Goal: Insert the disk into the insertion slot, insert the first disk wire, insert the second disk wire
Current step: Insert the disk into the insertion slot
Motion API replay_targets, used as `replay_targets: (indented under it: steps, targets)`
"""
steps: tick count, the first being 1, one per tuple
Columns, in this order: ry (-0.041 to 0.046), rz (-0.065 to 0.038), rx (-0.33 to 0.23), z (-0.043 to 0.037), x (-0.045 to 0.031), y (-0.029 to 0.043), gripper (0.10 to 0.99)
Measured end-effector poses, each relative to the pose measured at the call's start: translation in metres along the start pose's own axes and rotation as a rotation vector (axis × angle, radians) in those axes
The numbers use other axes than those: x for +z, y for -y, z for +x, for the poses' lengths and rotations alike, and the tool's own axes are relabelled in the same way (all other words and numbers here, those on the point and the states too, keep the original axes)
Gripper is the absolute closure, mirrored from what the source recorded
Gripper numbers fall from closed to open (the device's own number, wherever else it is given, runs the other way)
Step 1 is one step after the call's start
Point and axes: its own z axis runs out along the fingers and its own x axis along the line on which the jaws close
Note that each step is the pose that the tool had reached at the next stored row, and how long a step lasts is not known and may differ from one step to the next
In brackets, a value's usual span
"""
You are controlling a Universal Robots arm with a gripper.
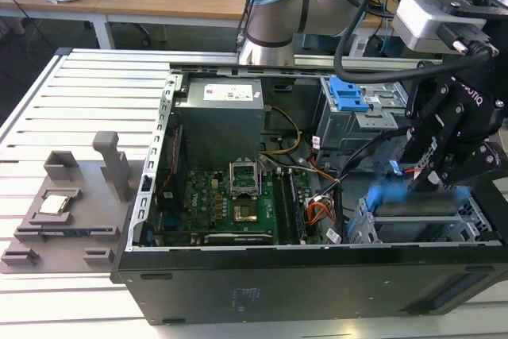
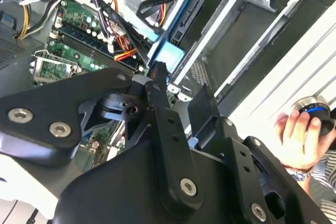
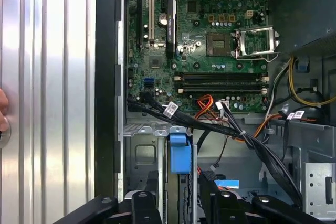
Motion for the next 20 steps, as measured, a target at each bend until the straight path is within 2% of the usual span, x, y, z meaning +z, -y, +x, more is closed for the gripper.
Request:
replay_targets:
  steps: [5,10,17,20]
  targets:
    - [-0.0002,0.0,0.0,0.0,0.0001,0.0,0.659]
    - [0.0,0.0,0.0,0.0,0.0002,0.0,0.969]
    - [0.0001,0.0,0.0,-0.0001,0.0004,0.0008,0.98]
    - [0.0,-0.003,0.0,-0.0024,0.0001,0.0095,0.98]
